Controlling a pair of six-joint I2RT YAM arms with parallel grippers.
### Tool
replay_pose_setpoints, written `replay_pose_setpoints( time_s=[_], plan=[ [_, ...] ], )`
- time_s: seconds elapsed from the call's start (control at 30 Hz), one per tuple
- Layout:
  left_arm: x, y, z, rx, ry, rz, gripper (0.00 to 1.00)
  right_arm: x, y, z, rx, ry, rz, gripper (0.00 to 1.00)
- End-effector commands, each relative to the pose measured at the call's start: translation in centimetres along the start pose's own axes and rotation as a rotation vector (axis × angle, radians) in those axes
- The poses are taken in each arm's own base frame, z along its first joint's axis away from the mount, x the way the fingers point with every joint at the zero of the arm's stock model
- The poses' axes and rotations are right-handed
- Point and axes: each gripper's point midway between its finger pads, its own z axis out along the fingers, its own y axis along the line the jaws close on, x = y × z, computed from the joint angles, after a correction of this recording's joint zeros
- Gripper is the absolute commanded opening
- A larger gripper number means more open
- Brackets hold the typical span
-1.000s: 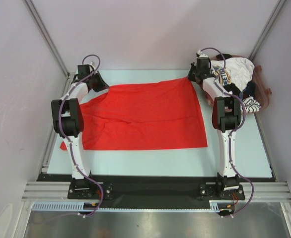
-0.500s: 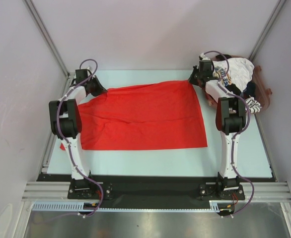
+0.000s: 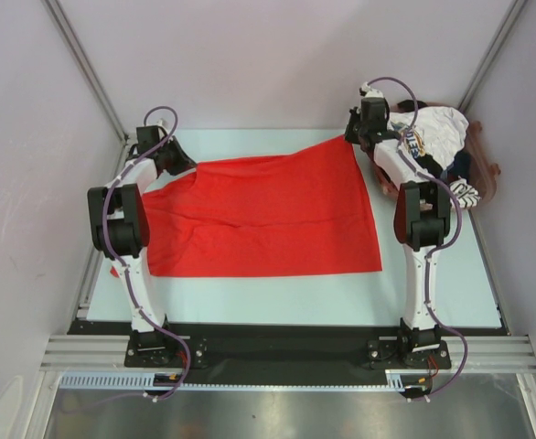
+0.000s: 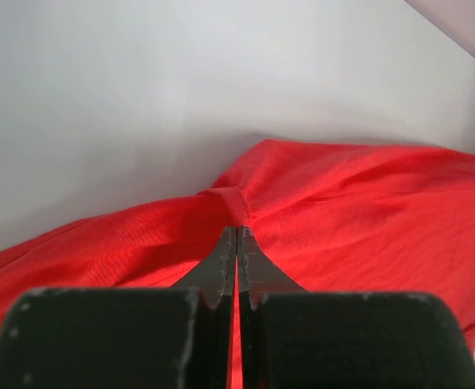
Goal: Fold and stack the tank tops
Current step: Fold the tank top
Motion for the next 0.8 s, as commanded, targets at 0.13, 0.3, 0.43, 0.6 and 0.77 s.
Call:
replay_pose_setpoints(
  time_s=[0.13, 0.3, 0.43, 0.6, 0.77],
  plan=[
    [-2.5, -2.3, -1.7, 0.06, -0.063, 0.029, 0.0, -3.2, 0.4, -0.3, 0.115, -0.074, -0.12, 0.0],
    [-2.6, -2.2, -1.8, 0.056, -0.069, 0.034, 0.0, -3.2, -0.2, -0.9, 0.119, -0.074, -0.105, 0.0],
    [-2.5, -2.2, -2.0, 0.057, -0.073, 0.031, 0.0, -2.9, -1.4, -1.4, 0.106, -0.068, -0.051, 0.0],
    [-2.7, -2.3, -2.6, 0.054, -0.091, 0.028, 0.0, -2.7, -2.8, -2.5, 0.084, -0.075, 0.009, 0.0],
    [-2.4, -2.4, -2.9, 0.054, -0.091, 0.025, 0.0, -1.9, -3.3, -3.1, 0.08, -0.061, 0.028, 0.0]
  ],
)
